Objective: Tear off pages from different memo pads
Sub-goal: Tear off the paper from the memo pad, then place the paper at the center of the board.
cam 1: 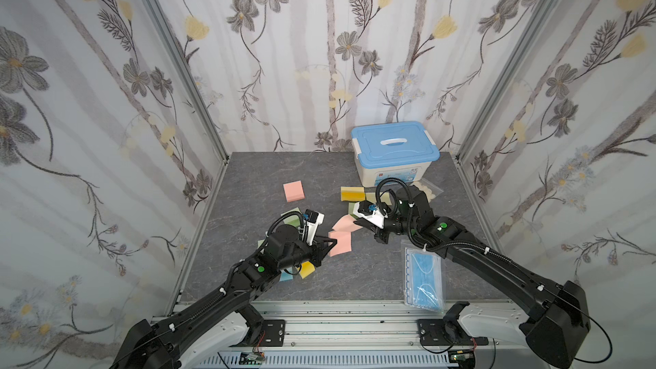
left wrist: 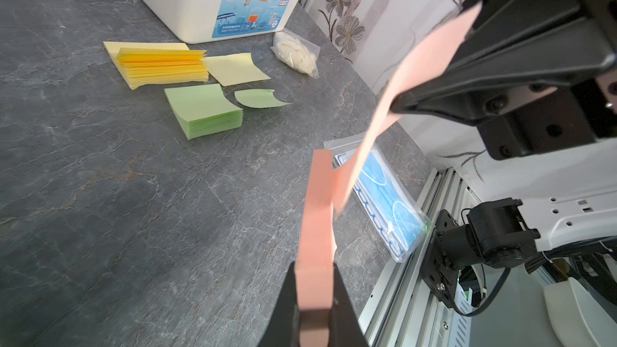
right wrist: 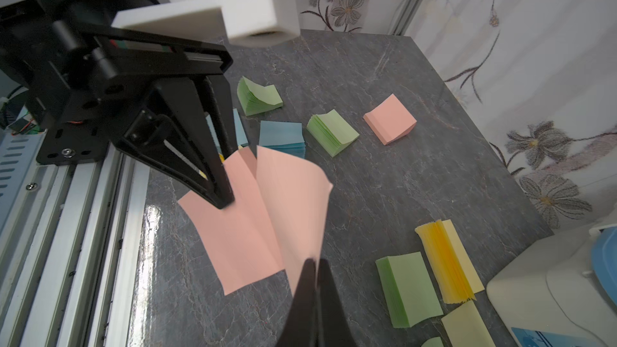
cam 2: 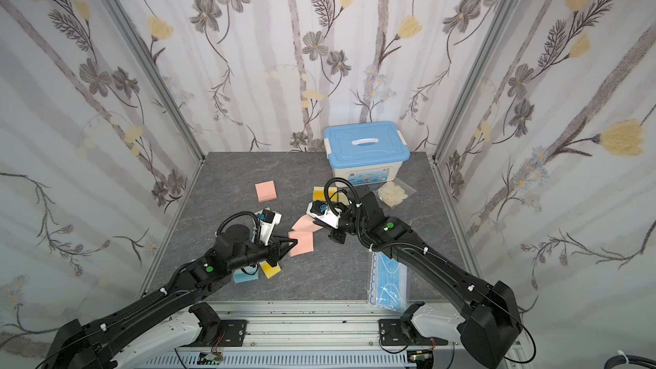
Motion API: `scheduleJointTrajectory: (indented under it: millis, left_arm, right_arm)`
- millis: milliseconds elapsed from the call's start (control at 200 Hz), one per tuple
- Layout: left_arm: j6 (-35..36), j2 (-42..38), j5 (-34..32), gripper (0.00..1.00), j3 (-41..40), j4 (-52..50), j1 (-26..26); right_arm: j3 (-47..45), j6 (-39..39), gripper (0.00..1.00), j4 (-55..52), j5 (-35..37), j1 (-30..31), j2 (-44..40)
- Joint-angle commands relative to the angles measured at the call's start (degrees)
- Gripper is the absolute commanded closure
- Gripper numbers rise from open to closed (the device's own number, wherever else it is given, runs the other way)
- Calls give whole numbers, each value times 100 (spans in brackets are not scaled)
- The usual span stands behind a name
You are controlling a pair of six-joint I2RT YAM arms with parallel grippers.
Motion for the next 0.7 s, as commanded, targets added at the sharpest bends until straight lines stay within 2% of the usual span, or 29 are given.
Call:
scheduleJointTrajectory:
  millis: [0, 140, 265, 335, 375, 435, 530, 694]
  left_arm:
    - [14, -57, -607, 100, 51, -525, 12]
    - [-4, -134, -1481, 100, 141, -1004, 17]
    - [-80, -238, -2134, 100, 190, -1327, 21]
    - [-109, -306, -2321, 100, 198, -1416, 21]
    - [-98, -343, -2356, 100, 189, -1450, 21]
    - [-100, -387, -2341, 100, 174, -1455, 21]
    - [-104, -394, -2289, 100, 152, -1424, 21]
    - [-131, -392, -2194, 100, 136, -1396, 21]
  right_arm:
    - [-52, -27, 100, 476, 772, -21, -93]
    - [-188, -1041, 100, 449, 2349, -12, -219]
    - [-204, -2664, 100, -290, 2493, -102, 142]
    - [-204, -3423, 100, -693, 2992, -139, 707]
    - [-168, -3513, 100, -955, 3188, -221, 1046]
    - [-25, -3569, 100, -1298, 3065, -410, 1430]
    - [-57, -3725, 100, -1282, 2721, -650, 1781]
    - [-37, -3686, 100, -1066, 2717, -804, 2066]
